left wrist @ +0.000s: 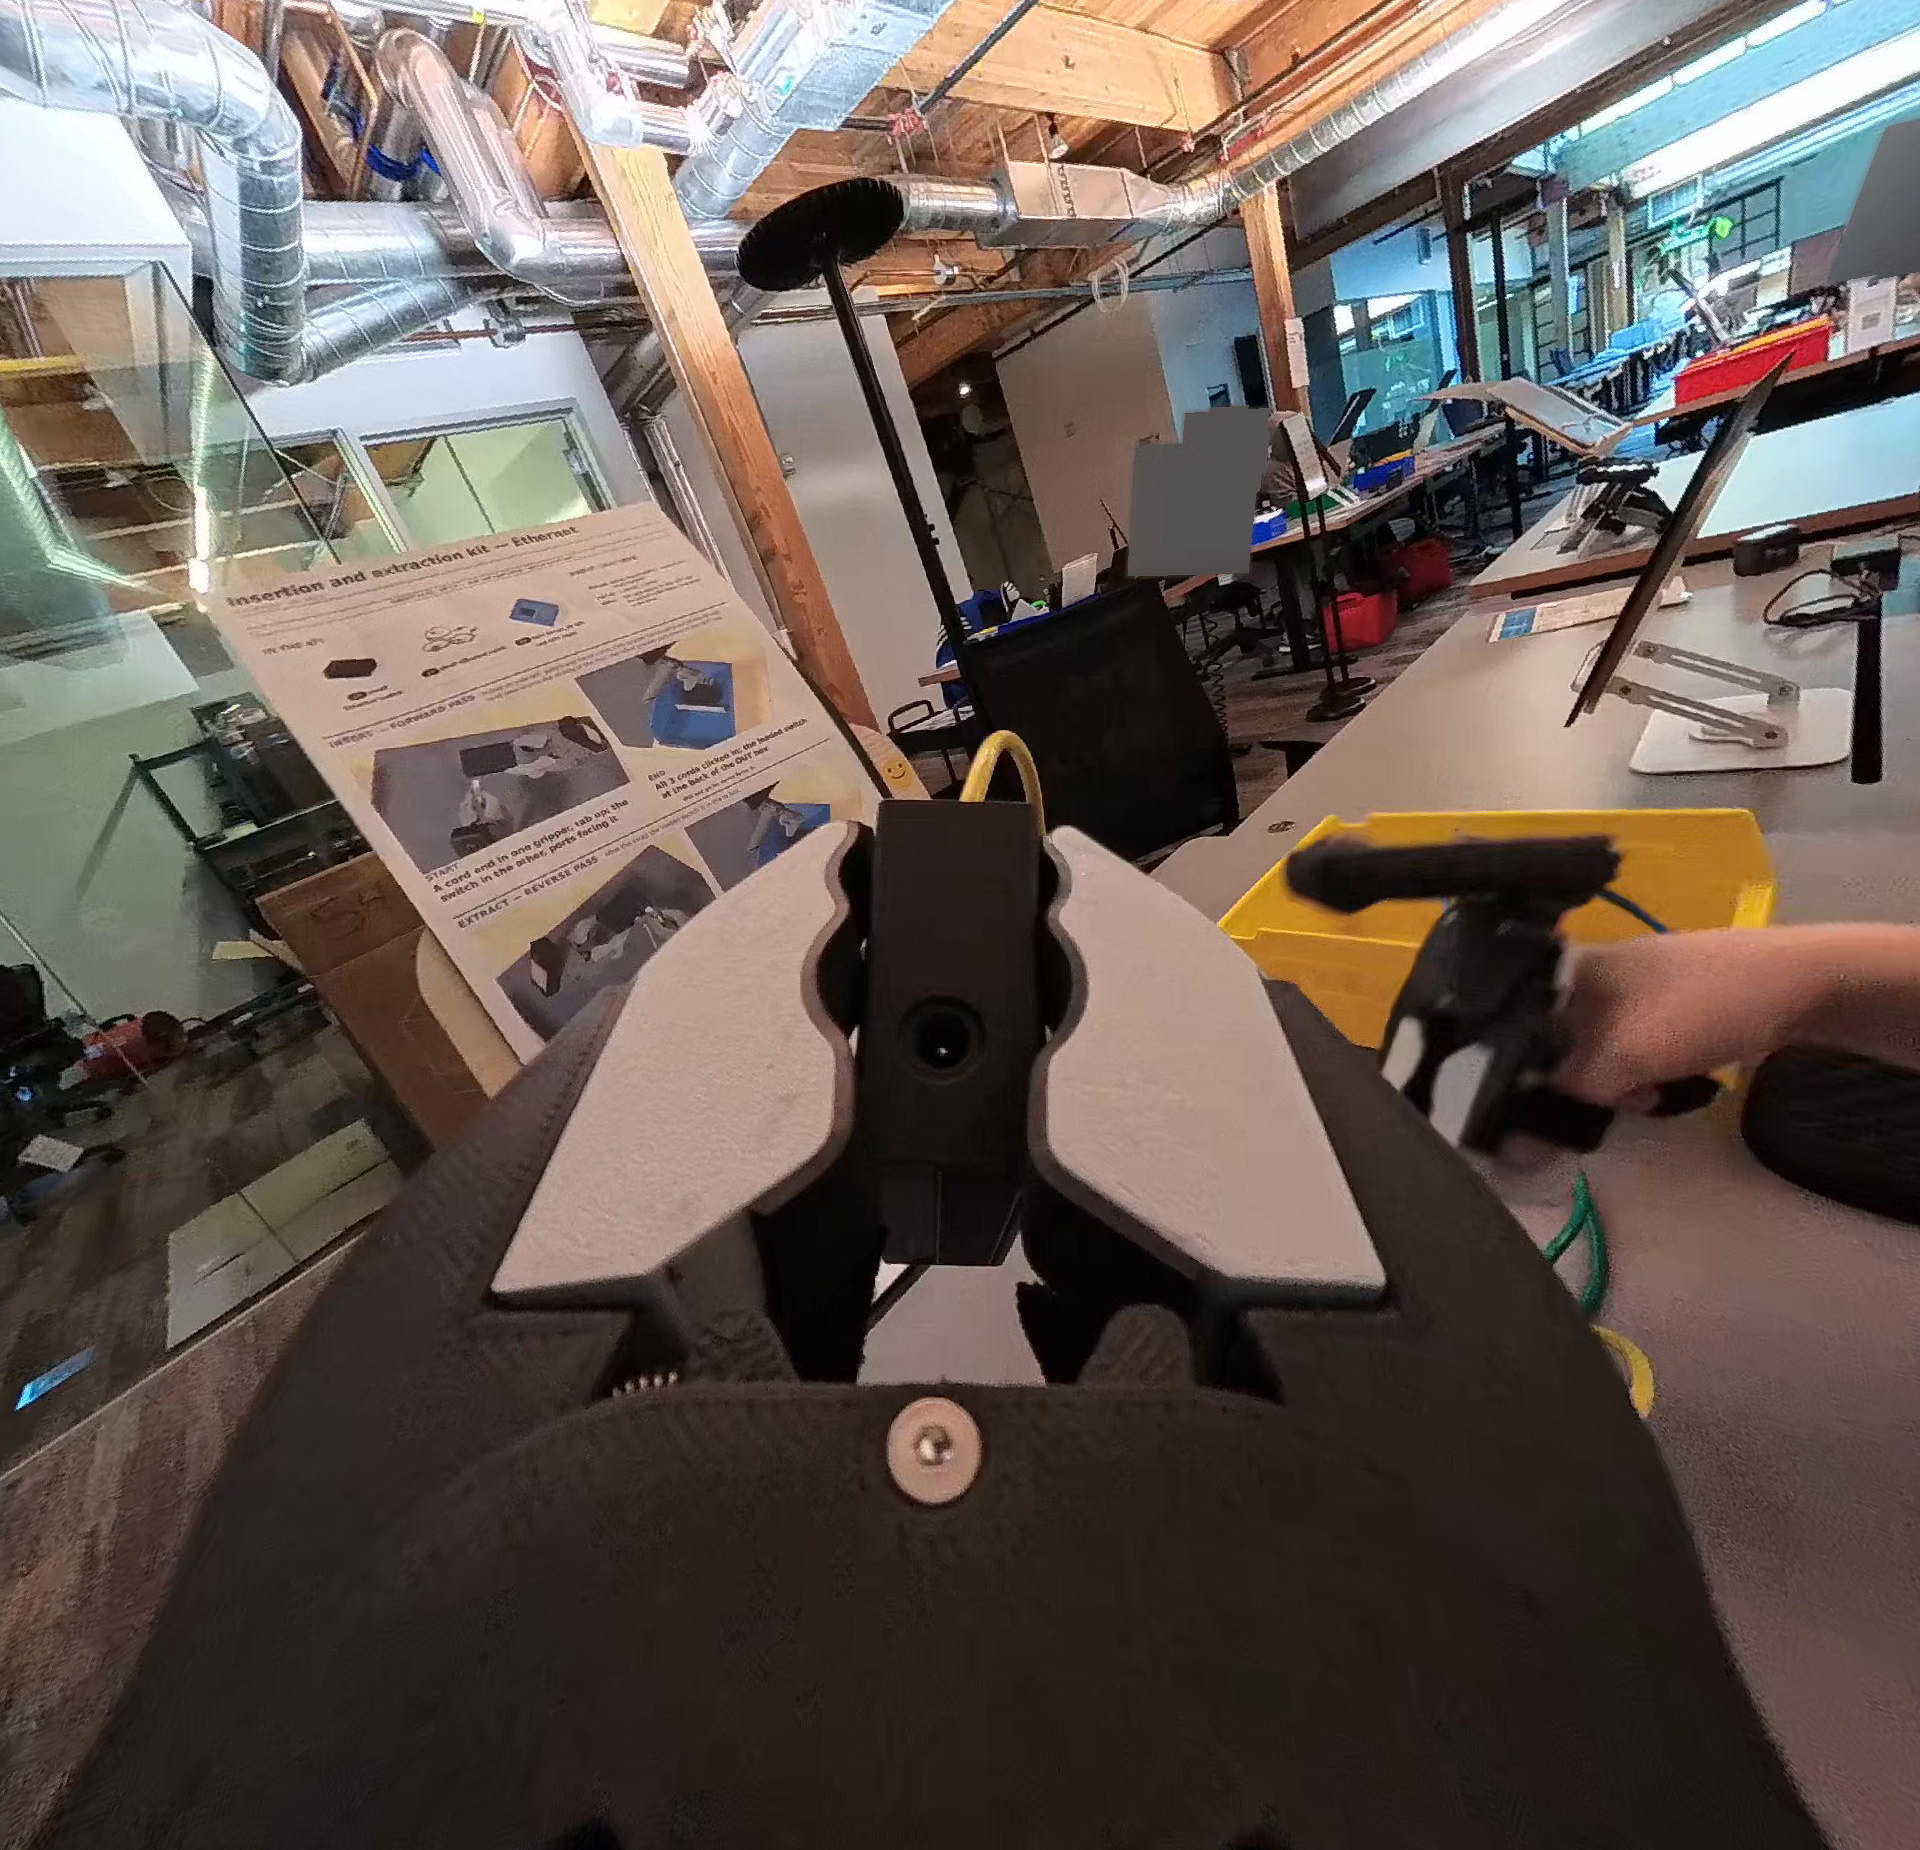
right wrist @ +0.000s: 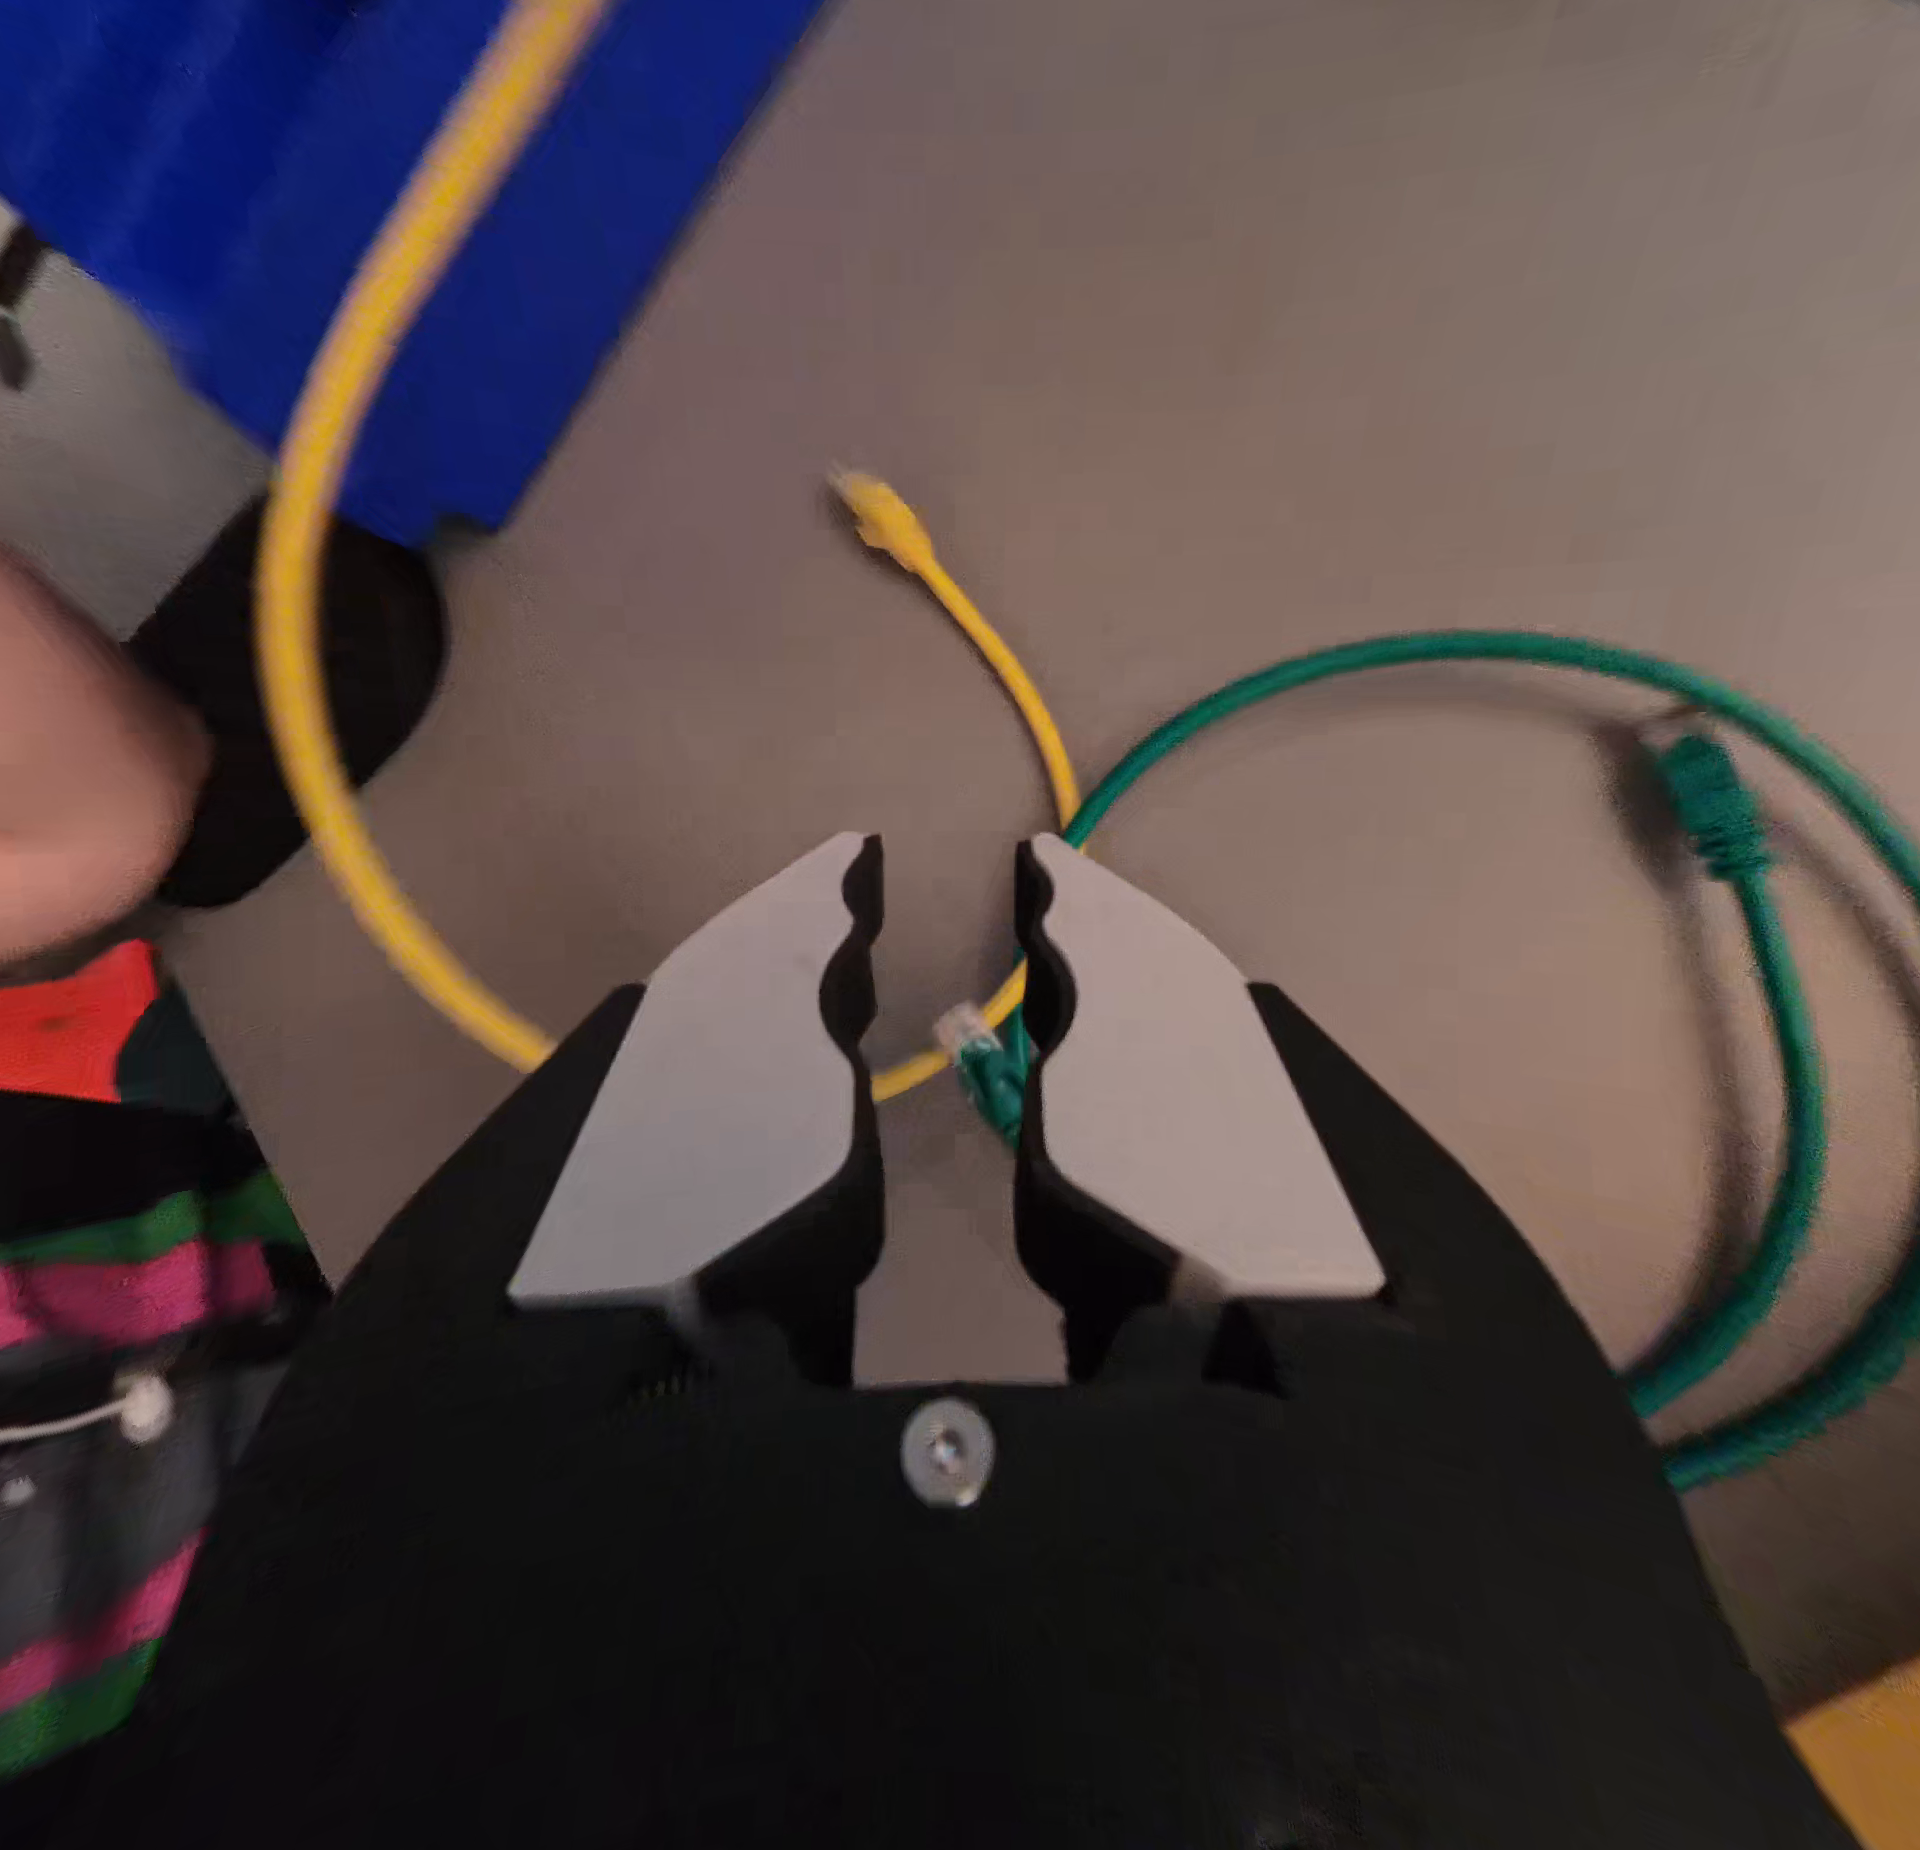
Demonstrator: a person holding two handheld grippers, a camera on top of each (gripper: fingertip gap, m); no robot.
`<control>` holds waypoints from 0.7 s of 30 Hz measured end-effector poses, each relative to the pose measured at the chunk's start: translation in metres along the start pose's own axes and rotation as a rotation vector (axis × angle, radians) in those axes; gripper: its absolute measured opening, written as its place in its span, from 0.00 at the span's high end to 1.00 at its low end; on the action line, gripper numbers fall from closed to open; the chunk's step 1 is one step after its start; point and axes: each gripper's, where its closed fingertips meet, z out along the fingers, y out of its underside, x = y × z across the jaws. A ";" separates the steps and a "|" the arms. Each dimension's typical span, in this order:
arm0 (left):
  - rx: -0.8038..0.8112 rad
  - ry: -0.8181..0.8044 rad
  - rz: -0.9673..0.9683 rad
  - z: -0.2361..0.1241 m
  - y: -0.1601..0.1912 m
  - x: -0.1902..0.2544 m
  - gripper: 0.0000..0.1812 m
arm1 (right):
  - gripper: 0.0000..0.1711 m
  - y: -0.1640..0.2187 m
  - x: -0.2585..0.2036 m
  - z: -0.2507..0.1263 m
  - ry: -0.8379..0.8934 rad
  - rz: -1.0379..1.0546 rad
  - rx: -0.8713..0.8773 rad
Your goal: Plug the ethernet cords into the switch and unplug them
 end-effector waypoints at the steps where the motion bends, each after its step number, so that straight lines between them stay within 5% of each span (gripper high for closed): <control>1: -0.004 0.000 0.006 0.000 0.000 0.001 0.84 | 0.85 0.008 0.008 0.017 0.018 0.051 -0.083; 7: -0.007 0.010 0.025 0.002 -0.003 0.009 0.84 | 0.85 0.031 0.042 0.065 0.256 0.034 -0.273; 12: -0.020 0.023 0.036 0.006 -0.001 0.014 0.84 | 0.94 0.011 0.017 0.072 0.168 -0.031 -0.186; 15: -0.051 0.004 0.051 0.011 0.006 0.012 0.84 | 0.94 -0.038 -0.018 0.040 -0.021 0.000 0.068; 21: -0.090 -0.002 0.044 0.020 0.021 0.007 0.84 | 0.95 -0.134 -0.071 -0.104 -0.271 -0.030 0.551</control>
